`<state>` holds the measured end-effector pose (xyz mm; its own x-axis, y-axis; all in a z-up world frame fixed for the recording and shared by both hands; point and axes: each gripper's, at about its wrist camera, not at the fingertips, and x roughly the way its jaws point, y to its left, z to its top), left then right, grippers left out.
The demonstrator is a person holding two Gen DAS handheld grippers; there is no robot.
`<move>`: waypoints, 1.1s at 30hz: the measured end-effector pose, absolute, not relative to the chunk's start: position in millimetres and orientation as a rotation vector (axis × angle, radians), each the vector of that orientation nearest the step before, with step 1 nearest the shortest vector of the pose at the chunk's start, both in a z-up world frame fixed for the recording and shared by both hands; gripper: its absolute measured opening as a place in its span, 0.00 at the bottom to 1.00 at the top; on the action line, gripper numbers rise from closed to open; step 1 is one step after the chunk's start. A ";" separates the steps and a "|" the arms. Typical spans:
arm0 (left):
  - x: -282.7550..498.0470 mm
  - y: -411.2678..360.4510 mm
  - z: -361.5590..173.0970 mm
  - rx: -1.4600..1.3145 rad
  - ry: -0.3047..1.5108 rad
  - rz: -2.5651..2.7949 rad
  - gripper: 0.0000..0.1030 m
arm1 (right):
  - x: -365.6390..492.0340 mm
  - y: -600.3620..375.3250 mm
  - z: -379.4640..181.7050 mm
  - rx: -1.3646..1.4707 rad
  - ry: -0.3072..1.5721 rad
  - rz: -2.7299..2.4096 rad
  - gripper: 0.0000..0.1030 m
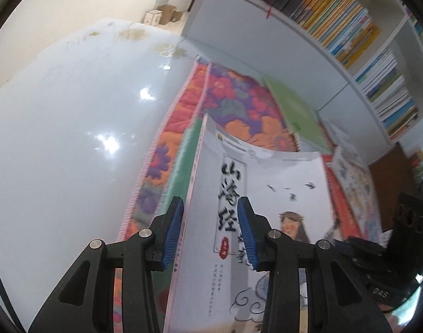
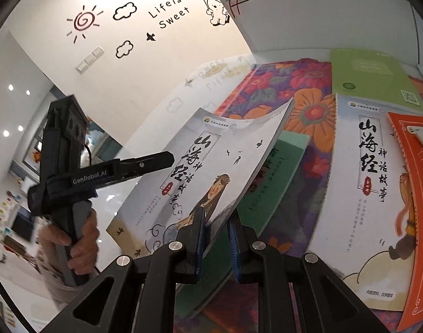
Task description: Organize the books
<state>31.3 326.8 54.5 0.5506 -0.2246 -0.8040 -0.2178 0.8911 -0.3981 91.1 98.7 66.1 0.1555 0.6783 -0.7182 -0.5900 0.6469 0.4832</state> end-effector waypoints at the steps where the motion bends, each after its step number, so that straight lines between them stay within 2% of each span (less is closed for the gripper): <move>1: 31.5 325.7 54.4 -0.485 0.995 -0.010 0.36 | 89.5 99.3 65.7 0.077 1.075 0.905 0.16; 12: 25.5 334.9 59.5 -0.466 0.954 0.062 0.38 | 89.8 102.3 44.6 0.080 1.098 0.880 0.18; 33: 39.6 326.2 46.1 -0.433 0.978 0.055 0.42 | 81.0 108.8 44.6 0.051 1.068 0.880 0.22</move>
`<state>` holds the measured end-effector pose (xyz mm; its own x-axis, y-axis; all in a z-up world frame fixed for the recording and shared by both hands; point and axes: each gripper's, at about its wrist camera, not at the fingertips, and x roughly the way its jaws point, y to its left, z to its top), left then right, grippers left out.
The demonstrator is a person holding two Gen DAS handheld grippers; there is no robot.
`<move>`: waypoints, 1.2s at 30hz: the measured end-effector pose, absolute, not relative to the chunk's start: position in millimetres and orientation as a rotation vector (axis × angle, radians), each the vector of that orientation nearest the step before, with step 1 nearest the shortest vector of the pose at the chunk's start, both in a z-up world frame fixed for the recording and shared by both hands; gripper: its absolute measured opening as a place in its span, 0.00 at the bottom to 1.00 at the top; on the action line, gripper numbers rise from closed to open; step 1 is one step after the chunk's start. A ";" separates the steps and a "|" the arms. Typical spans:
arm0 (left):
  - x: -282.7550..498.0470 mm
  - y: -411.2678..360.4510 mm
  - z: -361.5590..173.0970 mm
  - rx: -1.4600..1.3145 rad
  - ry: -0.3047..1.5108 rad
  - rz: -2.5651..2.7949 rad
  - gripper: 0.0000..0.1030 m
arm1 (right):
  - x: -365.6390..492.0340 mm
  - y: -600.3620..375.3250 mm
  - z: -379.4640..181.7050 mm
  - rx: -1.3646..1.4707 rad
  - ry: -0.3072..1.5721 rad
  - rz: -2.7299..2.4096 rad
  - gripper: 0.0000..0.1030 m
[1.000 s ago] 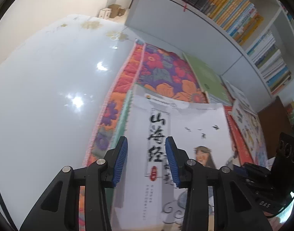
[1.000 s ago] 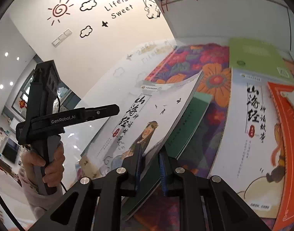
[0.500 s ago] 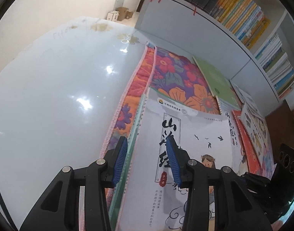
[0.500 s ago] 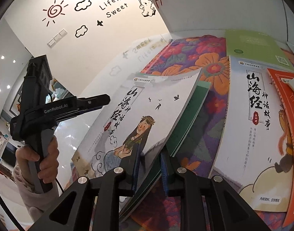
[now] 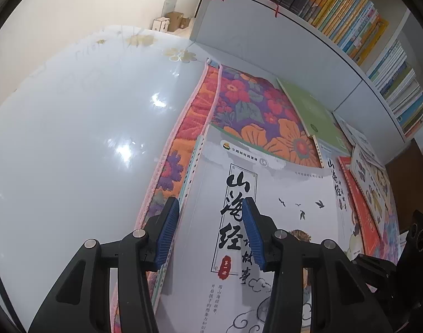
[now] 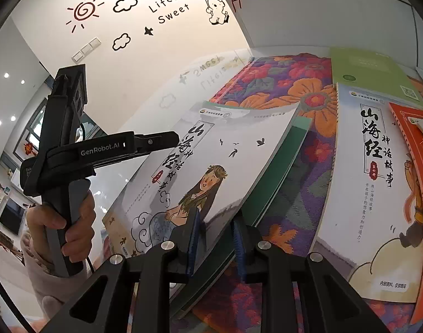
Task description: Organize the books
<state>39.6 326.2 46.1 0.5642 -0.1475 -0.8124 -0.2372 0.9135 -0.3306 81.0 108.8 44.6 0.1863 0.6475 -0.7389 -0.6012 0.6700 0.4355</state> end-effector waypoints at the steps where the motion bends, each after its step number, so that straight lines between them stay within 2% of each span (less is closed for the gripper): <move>1: 40.7 325.5 45.8 -0.427 0.978 0.057 0.42 | 80.5 109.1 44.8 0.047 1.064 0.880 0.22; 17: 46.2 316.6 46.5 -0.356 0.939 0.118 0.44 | 77.4 101.1 41.7 0.162 1.036 0.873 0.25; 18: 45.5 316.8 47.6 -0.343 0.936 0.144 0.44 | 76.1 100.7 41.8 0.166 1.034 0.874 0.28; 22: 37.2 322.5 59.2 -0.279 0.873 0.252 0.44 | 67.5 102.9 50.0 0.144 1.027 0.888 0.55; 26: 26.6 340.6 73.9 -0.375 0.819 0.250 0.45 | 68.9 97.7 64.7 0.146 1.000 0.882 0.56; 29: 20.8 350.7 88.7 -0.419 0.787 0.311 0.45 | 77.6 78.6 80.6 0.196 0.955 0.866 0.66; 36: 26.7 303.4 128.8 -0.473 0.794 0.276 0.46 | 114.6 -39.1 120.1 0.238 0.845 0.752 0.67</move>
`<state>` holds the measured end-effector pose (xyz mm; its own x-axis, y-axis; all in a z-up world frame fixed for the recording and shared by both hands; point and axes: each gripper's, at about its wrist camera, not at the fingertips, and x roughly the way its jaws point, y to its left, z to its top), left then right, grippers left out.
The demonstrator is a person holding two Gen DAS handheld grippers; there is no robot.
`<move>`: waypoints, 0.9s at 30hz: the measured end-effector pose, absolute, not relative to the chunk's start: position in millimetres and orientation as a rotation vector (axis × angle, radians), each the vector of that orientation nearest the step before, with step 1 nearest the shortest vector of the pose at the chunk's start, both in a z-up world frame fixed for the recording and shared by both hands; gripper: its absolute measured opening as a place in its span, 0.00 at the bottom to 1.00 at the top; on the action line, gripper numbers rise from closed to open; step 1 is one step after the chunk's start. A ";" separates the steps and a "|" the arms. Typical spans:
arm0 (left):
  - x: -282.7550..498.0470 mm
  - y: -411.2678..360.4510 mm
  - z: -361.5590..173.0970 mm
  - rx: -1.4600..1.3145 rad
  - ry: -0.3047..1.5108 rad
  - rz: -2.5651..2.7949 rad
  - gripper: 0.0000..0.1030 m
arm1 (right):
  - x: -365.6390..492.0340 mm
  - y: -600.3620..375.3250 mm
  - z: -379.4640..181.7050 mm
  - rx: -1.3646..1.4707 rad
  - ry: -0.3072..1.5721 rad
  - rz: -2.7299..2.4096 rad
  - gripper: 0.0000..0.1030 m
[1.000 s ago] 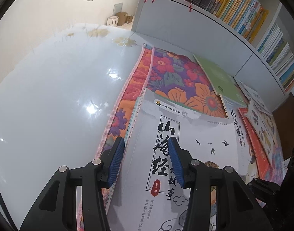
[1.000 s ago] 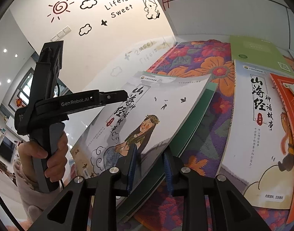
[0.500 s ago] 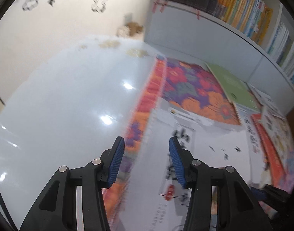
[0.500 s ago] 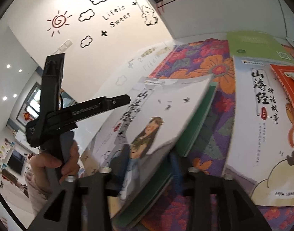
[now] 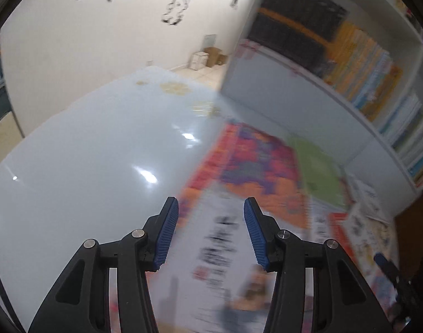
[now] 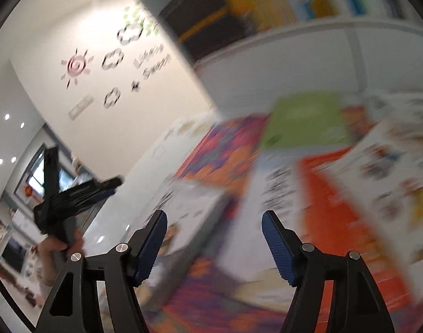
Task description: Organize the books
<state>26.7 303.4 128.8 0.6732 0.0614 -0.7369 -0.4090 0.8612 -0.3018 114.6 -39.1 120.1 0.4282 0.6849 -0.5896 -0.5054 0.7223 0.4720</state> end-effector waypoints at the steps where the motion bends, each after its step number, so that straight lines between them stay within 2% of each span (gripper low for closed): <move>1: 29.4 286.6 134.8 -0.465 0.777 0.250 0.48 | 118.2 -59.4 123.2 0.238 0.818 0.725 0.67; 3: 38.7 248.1 145.9 -0.459 0.745 0.179 0.63 | 127.9 -111.6 125.5 0.221 0.773 0.634 0.67; 5: 55.0 209.1 149.4 -0.482 0.727 0.068 0.71 | 134.7 -153.5 122.4 0.206 0.756 0.571 0.67; 11: 113.8 64.1 135.9 -0.417 0.745 -0.111 0.71 | 154.2 -275.5 100.0 0.242 0.724 0.379 0.67; 14: 133.9 11.9 106.5 -0.414 0.774 -0.153 0.71 | 151.2 -307.1 84.2 0.247 0.709 0.373 0.67; 20: 150.5 -14.4 36.8 -0.344 0.961 -0.140 0.71 | 167.8 -296.0 62.6 0.265 0.839 0.404 0.67; 22: 145.8 -20.0 40.1 -0.255 0.878 -0.109 0.79 | 175.4 -292.4 52.0 0.260 0.911 0.397 0.67; 24: 145.9 -27.7 30.5 -0.162 0.864 -0.050 0.88 | 175.9 -294.7 50.8 0.279 0.909 0.403 0.67; 27: 144.8 -39.2 28.8 -0.089 0.868 -0.052 0.95 | 176.1 -296.7 49.3 0.296 0.912 0.411 0.68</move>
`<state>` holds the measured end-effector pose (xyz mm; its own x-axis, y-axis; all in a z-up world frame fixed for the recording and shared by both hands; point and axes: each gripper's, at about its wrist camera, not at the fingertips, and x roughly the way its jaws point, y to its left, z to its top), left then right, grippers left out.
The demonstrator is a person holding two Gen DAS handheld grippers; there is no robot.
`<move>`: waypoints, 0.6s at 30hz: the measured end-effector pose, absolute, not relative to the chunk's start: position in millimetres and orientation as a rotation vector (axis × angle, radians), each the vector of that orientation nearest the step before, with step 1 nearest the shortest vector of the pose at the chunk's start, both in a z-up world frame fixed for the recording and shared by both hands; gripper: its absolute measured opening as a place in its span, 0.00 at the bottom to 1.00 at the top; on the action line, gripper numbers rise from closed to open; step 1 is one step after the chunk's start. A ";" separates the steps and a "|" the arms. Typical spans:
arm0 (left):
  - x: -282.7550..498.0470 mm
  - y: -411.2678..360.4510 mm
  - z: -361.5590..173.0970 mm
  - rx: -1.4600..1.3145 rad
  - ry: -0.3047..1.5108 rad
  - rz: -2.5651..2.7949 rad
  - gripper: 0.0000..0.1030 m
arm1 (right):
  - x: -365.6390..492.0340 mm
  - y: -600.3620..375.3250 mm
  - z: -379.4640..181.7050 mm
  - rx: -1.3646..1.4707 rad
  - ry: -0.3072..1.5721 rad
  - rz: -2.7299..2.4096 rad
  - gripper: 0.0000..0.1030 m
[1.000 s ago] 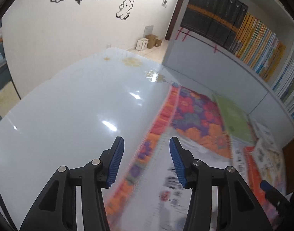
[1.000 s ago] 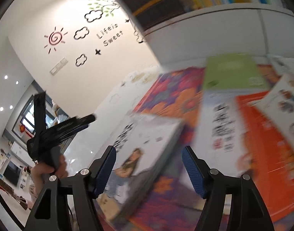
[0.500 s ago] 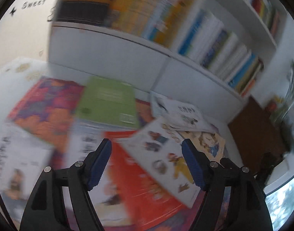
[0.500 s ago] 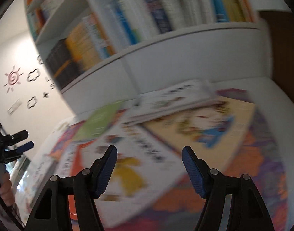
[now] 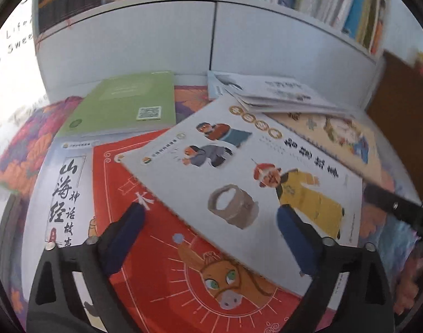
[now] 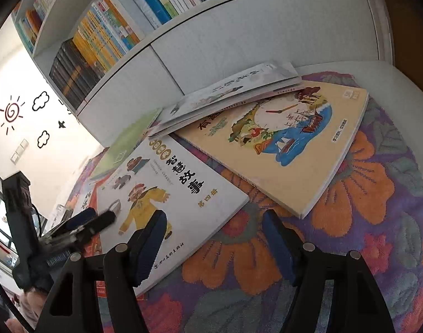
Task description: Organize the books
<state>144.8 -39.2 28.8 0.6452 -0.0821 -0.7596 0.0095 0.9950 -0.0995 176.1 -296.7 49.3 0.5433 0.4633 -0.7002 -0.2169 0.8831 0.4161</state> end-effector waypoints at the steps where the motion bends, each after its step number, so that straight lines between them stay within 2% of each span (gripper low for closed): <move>1: 144.1 -38.6 29.2 -0.089 0.869 -0.053 0.96 | 175.7 -297.2 49.4 0.297 0.912 0.412 0.68; 18: 148.6 -39.8 27.0 -0.094 0.871 -0.061 0.97 | 175.9 -291.5 49.4 0.253 0.920 0.409 0.71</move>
